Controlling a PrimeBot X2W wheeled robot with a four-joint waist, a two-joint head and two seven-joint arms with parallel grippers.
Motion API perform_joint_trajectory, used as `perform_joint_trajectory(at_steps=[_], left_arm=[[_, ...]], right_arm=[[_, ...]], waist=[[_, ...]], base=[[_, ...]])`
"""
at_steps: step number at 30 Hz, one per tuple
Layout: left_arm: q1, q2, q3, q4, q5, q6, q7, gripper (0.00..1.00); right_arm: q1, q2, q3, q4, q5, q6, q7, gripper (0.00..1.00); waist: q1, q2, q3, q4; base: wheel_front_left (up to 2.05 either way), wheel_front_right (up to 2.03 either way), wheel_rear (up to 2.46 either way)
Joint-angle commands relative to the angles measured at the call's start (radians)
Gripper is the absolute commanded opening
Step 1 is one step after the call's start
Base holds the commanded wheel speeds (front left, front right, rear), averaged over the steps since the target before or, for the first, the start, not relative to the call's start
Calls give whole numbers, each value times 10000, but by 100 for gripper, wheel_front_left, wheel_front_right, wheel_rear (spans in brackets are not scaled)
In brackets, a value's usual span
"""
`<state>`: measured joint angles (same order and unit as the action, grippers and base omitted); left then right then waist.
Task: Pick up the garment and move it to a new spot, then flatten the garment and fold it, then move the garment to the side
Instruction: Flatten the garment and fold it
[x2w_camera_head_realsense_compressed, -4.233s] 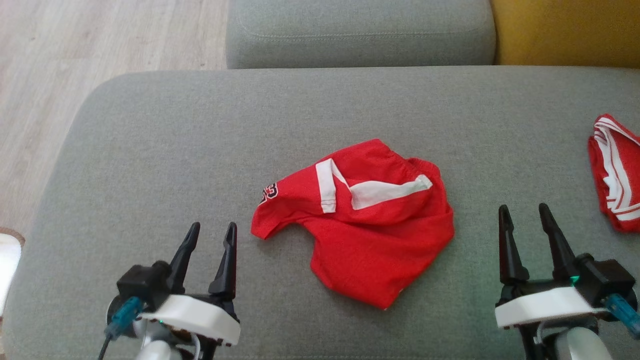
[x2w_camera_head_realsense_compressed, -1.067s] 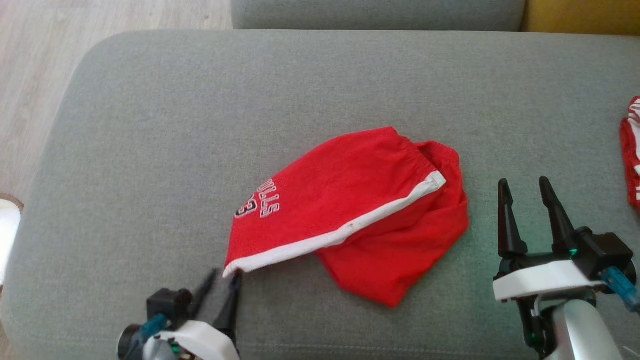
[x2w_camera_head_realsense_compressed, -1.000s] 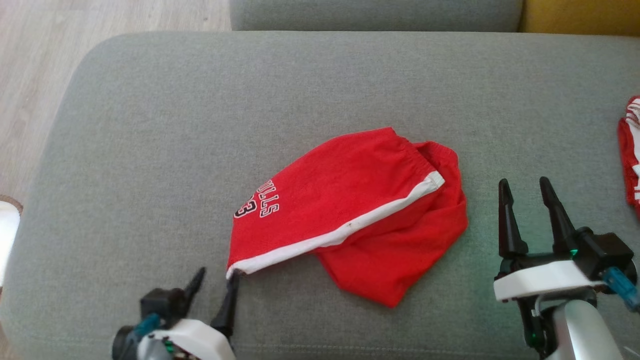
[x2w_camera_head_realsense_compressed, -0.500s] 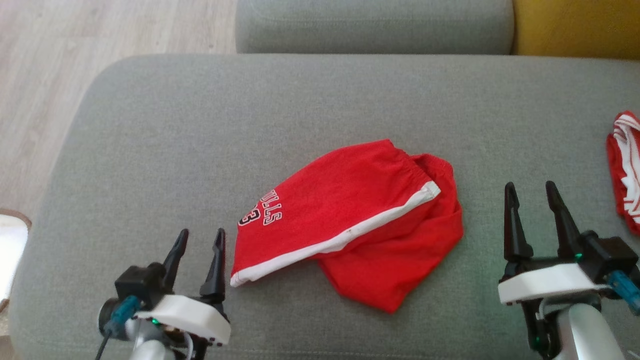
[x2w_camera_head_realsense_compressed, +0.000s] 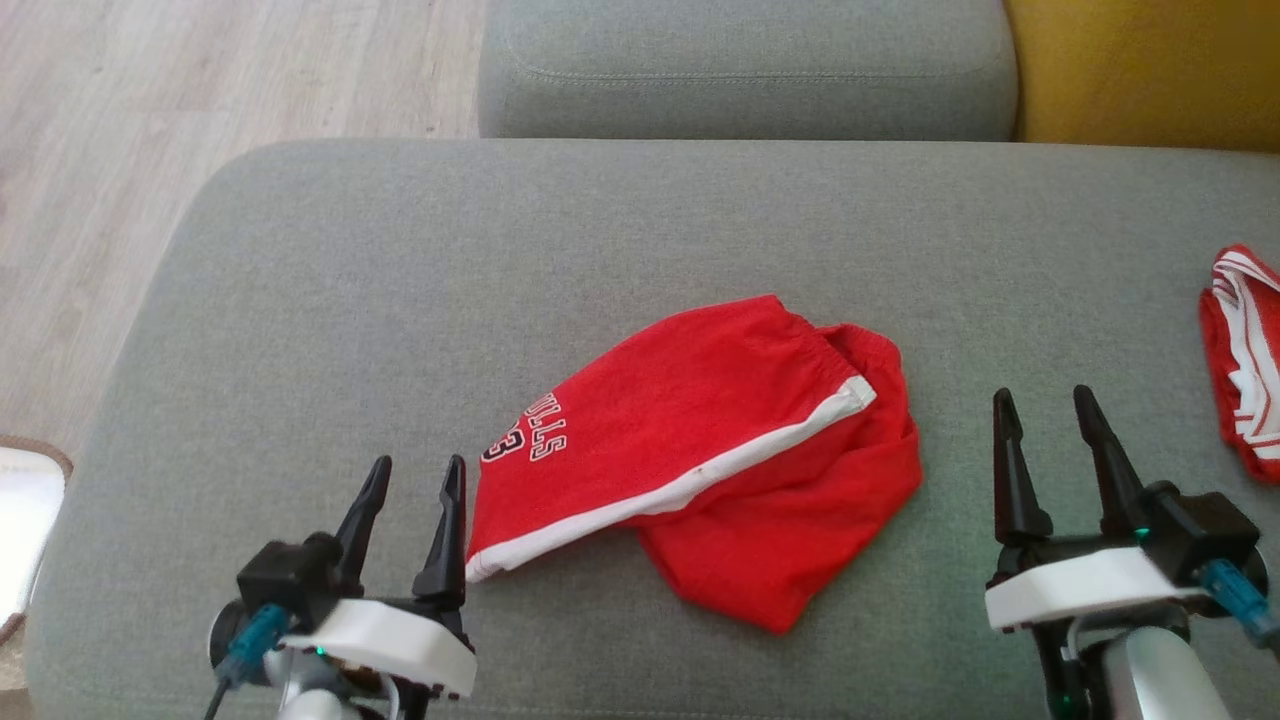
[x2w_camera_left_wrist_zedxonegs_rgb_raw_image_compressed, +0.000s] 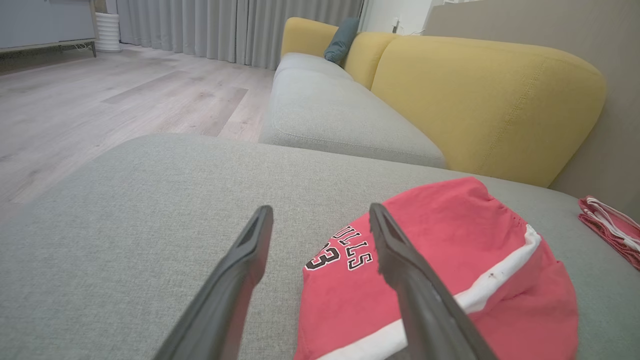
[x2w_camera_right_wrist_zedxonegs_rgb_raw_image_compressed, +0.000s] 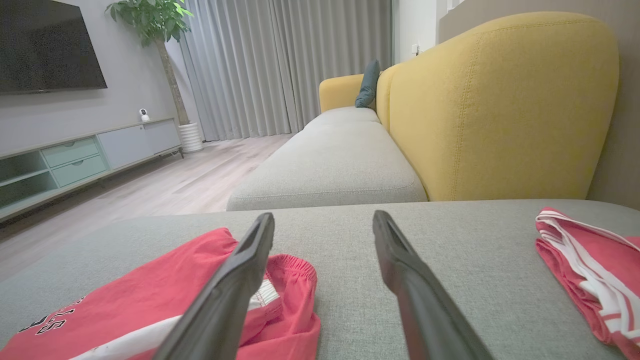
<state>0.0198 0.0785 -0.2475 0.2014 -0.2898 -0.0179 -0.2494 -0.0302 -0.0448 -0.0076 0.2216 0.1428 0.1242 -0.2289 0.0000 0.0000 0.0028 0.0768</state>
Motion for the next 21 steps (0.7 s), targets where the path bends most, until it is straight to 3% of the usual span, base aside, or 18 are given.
perform_joint_trajectory(at_steps=[1,15,21], left_arm=[[-211,-50,365,-340,141,-44,-123,100],[-220,-149,482,-267,302,-196,-124,100],[-362,-190,453,-267,342,-251,-124,100]], right_arm=[[-188,-54,272,-370,68,65,-84,100],[-210,-54,310,-331,15,65,-18,100],[-754,-54,340,1,-900,65,606,100]], waist=[[0,0,4,0],[0,0,159,56],[0,0,476,211]], base=[[0,0,0],[0,0,0],[0,0,0]])
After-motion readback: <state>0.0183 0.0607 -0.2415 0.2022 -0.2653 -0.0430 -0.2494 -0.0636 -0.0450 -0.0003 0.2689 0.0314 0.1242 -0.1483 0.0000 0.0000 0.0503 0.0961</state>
